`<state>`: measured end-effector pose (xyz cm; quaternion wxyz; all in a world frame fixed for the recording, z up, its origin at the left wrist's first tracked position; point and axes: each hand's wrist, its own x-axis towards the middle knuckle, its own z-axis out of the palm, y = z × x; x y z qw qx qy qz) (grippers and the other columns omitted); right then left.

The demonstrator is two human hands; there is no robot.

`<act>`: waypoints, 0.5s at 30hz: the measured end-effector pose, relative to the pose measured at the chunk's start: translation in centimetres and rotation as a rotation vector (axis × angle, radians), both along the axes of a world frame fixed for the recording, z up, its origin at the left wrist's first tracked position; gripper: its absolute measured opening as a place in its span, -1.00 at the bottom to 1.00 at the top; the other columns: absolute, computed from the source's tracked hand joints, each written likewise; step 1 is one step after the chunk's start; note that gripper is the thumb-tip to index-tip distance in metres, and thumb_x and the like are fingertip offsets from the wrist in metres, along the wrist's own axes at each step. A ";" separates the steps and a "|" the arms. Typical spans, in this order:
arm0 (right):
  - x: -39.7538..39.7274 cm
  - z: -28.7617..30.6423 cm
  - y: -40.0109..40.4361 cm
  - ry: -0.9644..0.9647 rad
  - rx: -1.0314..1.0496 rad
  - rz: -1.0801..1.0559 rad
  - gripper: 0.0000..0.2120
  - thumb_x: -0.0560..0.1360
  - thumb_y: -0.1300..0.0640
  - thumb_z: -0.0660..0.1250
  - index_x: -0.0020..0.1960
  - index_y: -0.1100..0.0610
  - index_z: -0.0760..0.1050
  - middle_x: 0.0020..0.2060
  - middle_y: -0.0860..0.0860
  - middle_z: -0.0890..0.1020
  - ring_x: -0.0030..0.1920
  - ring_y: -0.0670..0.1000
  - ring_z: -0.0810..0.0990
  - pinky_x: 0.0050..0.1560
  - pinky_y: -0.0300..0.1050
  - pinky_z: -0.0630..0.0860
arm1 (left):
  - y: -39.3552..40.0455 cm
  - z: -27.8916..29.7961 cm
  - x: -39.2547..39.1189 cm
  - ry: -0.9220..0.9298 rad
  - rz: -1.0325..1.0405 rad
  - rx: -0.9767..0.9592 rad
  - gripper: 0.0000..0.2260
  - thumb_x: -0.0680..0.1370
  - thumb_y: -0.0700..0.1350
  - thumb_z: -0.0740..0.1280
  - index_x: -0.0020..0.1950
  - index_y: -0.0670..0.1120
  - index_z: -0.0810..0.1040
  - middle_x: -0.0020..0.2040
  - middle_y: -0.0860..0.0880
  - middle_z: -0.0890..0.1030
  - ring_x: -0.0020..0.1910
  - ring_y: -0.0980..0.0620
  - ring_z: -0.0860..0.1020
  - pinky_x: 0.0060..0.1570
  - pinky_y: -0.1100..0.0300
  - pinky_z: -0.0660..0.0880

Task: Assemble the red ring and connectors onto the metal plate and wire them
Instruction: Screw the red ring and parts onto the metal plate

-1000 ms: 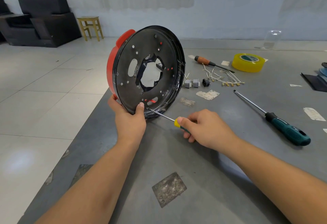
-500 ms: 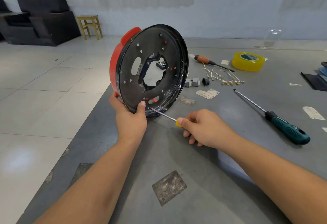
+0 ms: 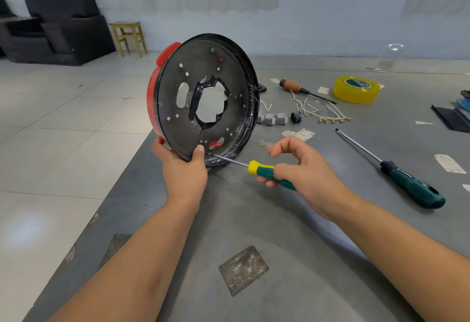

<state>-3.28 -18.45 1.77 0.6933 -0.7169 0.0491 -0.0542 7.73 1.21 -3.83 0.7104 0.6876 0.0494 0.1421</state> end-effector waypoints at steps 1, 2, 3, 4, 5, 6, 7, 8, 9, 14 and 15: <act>0.0 -0.1 0.0 -0.031 0.047 -0.022 -0.75 0.51 0.51 0.26 0.02 0.19 0.45 0.06 0.07 0.61 -0.10 0.25 0.76 -0.02 0.02 0.70 | 0.0 0.0 0.0 0.006 0.010 -0.009 -0.43 0.60 -0.20 0.43 0.48 0.10 0.22 -0.10 0.55 0.58 0.05 0.15 0.66 0.18 -0.15 0.64; 0.1 -0.3 -0.1 -0.064 0.078 -0.050 -0.76 0.51 0.51 0.29 0.01 0.20 0.47 0.10 0.10 0.60 -0.09 0.27 0.76 0.03 0.06 0.70 | 0.0 0.0 0.1 0.012 0.018 -0.022 -0.44 0.60 -0.20 0.43 0.47 0.10 0.23 -0.09 0.51 0.60 0.04 0.16 0.67 0.18 -0.14 0.65; 0.2 -0.4 -0.2 -0.105 0.095 -0.080 -0.78 0.52 0.49 0.33 0.00 0.20 0.50 0.13 0.12 0.59 -0.05 0.26 0.75 0.06 0.09 0.70 | -0.1 0.0 0.1 0.017 0.026 -0.039 -0.44 0.59 -0.20 0.43 0.47 0.09 0.24 -0.09 0.44 0.63 0.03 0.16 0.67 0.18 -0.14 0.65; 0.1 -0.6 -0.3 -0.155 0.102 -0.098 -0.79 0.52 0.47 0.37 0.01 0.19 0.54 0.14 0.13 0.59 0.01 0.24 0.74 0.06 0.09 0.69 | -0.1 0.0 0.2 0.021 0.033 -0.056 -0.45 0.59 -0.20 0.44 0.46 0.08 0.24 -0.08 0.39 0.65 0.04 0.14 0.68 0.19 -0.14 0.64; 0.1 -0.7 -0.4 -0.205 0.096 -0.105 -0.80 0.53 0.44 0.40 0.02 0.16 0.57 0.12 0.14 0.61 0.08 0.21 0.72 0.05 0.08 0.70 | -0.1 0.0 0.2 0.022 0.039 -0.067 -0.45 0.58 -0.20 0.44 0.45 0.08 0.25 -0.08 0.37 0.65 0.05 0.12 0.68 0.19 -0.15 0.64; 0.1 -0.8 -0.4 -0.254 0.070 -0.102 -0.79 0.54 0.40 0.42 0.05 0.12 0.60 0.10 0.13 0.63 0.12 0.18 0.70 0.05 0.07 0.70 | -0.1 0.1 0.2 0.022 0.043 -0.074 -0.45 0.58 -0.20 0.44 0.45 0.07 0.25 -0.07 0.36 0.65 0.06 0.11 0.68 0.19 -0.15 0.64; 0.1 -0.9 -0.3 -0.300 0.019 -0.097 -0.79 0.56 0.35 0.42 0.08 0.07 0.60 0.09 0.11 0.65 0.13 0.15 0.70 0.03 0.06 0.70 | -0.1 0.1 0.2 0.022 0.045 -0.078 -0.45 0.57 -0.20 0.44 0.45 0.08 0.25 -0.05 0.34 0.65 0.08 0.09 0.68 0.19 -0.16 0.64; 0.1 -1.0 -0.2 -0.334 -0.048 -0.100 -0.80 0.58 0.29 0.42 0.11 0.03 0.58 0.06 0.06 0.67 0.09 0.11 0.72 0.00 0.03 0.71 | -0.2 0.2 0.2 0.024 0.046 -0.081 -0.44 0.56 -0.18 0.45 0.45 0.08 0.25 -0.02 0.31 0.63 0.09 0.07 0.67 0.19 -0.16 0.64; 0.1 -1.1 -0.1 -0.359 -0.141 -0.120 -0.84 0.60 0.21 0.41 0.11 -0.01 0.54 0.03 0.00 0.67 0.00 0.04 0.74 -0.06 -0.06 0.71 | -0.2 0.2 0.1 0.027 0.047 -0.085 -0.43 0.54 -0.16 0.45 0.45 0.08 0.25 0.01 0.29 0.61 0.11 0.05 0.67 0.19 -0.16 0.64; -0.2 0.1 -0.7 -0.495 -0.611 -0.127 -0.73 0.54 0.09 0.29 0.10 -0.22 0.29 -0.04 0.07 0.57 -0.29 -0.02 0.53 -0.30 -0.25 0.44 | -0.2 0.5 0.0 0.034 0.049 -0.117 -0.38 0.44 -0.06 0.44 0.43 0.09 0.26 0.10 0.24 0.59 0.15 -0.04 0.67 0.19 -0.19 0.63; -0.4 0.3 -0.8 -0.506 -0.609 -0.070 -0.65 0.52 0.15 0.25 0.10 -0.27 0.27 -0.01 0.09 0.56 -0.26 0.04 0.55 -0.23 -0.10 0.51 | -0.2 0.6 0.0 0.034 0.048 -0.121 -0.37 0.43 -0.05 0.44 0.44 0.08 0.26 0.12 0.22 0.58 0.17 -0.05 0.66 0.19 -0.20 0.62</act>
